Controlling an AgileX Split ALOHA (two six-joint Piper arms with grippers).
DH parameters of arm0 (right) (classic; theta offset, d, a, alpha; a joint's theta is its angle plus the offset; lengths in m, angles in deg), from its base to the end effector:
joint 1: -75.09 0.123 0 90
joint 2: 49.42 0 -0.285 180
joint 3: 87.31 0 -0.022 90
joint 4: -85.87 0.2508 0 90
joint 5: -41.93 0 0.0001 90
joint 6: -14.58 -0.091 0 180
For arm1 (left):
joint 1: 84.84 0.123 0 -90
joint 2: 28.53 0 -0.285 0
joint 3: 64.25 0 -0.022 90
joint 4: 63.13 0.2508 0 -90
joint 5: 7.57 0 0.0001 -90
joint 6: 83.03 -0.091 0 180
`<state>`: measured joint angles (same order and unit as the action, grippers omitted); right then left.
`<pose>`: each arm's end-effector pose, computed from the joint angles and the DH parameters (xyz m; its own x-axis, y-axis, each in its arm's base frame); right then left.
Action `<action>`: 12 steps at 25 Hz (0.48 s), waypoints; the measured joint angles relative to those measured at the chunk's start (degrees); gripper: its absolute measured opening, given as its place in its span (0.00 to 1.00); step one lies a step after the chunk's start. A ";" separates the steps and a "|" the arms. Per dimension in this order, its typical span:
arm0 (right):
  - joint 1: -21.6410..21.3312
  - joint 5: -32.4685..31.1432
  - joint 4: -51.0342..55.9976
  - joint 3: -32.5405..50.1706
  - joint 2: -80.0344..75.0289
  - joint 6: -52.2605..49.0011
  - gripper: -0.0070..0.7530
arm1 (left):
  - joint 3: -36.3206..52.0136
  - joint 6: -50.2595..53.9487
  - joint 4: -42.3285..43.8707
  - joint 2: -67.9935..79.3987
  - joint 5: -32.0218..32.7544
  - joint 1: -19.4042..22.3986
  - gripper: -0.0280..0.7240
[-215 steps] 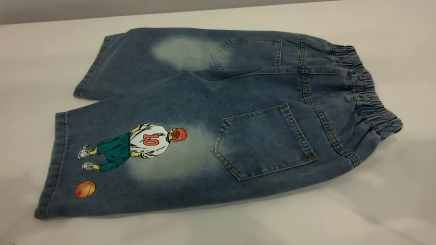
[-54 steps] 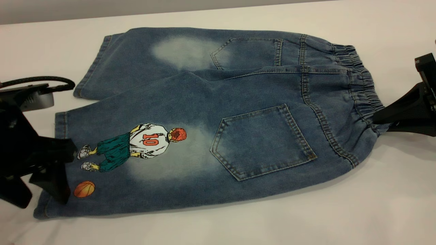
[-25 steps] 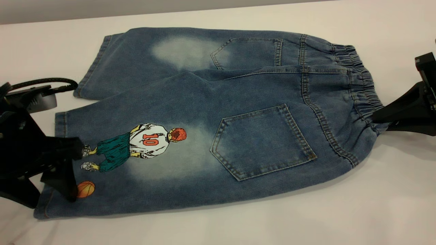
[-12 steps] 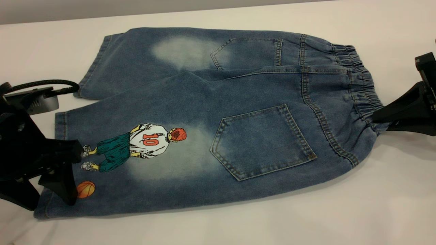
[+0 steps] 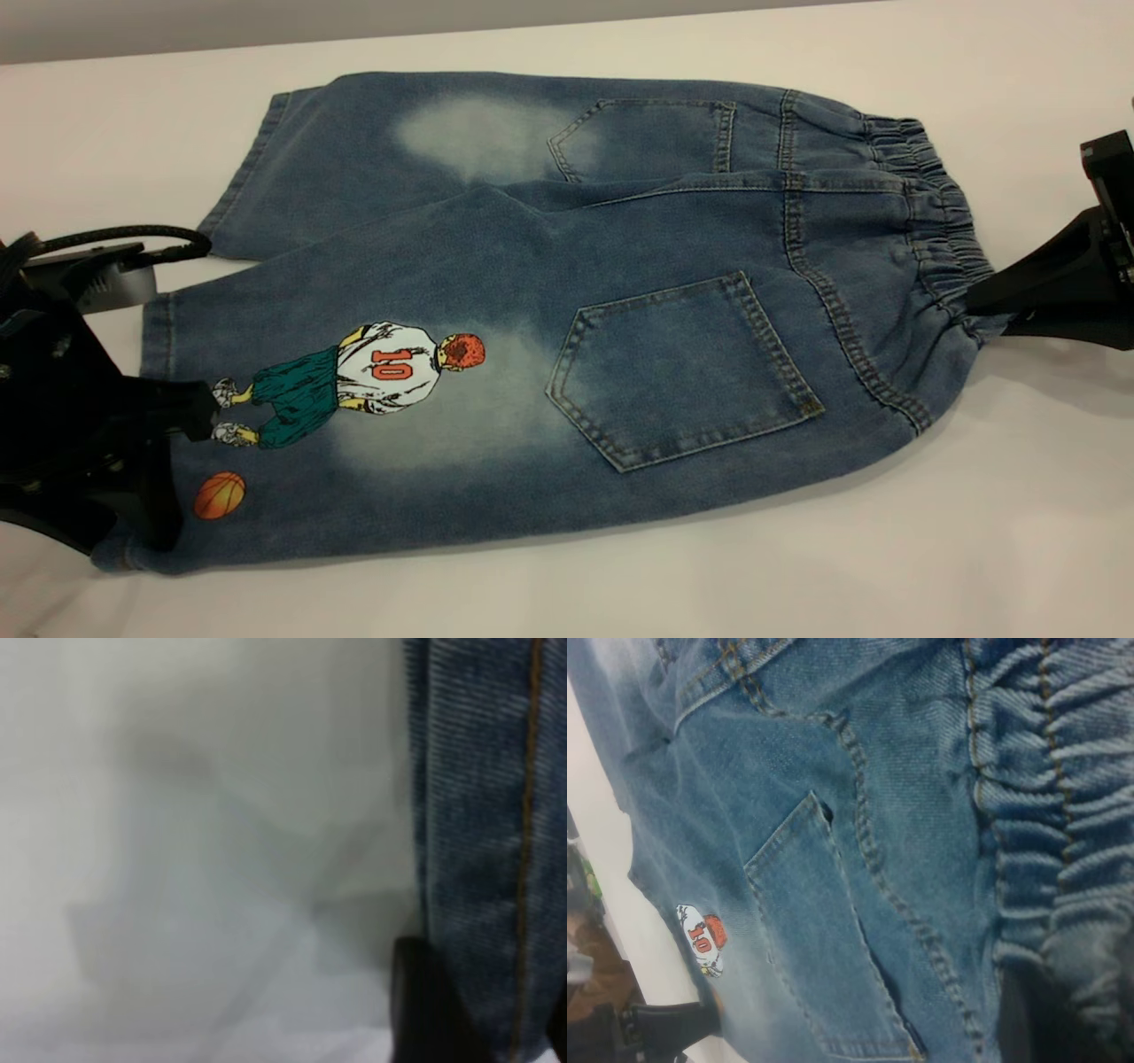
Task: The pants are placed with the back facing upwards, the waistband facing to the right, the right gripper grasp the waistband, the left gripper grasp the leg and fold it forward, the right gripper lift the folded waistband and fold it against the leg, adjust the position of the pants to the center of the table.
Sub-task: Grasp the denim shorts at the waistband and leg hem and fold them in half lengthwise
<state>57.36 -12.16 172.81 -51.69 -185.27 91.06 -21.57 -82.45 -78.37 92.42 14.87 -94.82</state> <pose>0.2772 -0.0113 0.0235 -0.9223 0.3841 0.0422 0.2572 0.5287 0.8089 0.2248 -0.0488 0.0429 -0.9899 -0.0824 0.1156 -0.0912 0.9932 -0.0729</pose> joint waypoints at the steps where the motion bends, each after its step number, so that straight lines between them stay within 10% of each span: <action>1: 0.00 0.00 0.00 0.00 0.00 0.00 0.06 | 0.00 0.00 0.00 0.06 -0.07 0.00 0.39; 12: 0.00 0.00 0.02 0.00 0.05 1.16 0.05 | 0.15 -3.31 -0.42 -3.57 -2.65 0.00 0.16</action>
<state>57.36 -12.16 172.83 -51.69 -185.21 92.22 -21.41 -85.76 -78.78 88.84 12.22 -94.82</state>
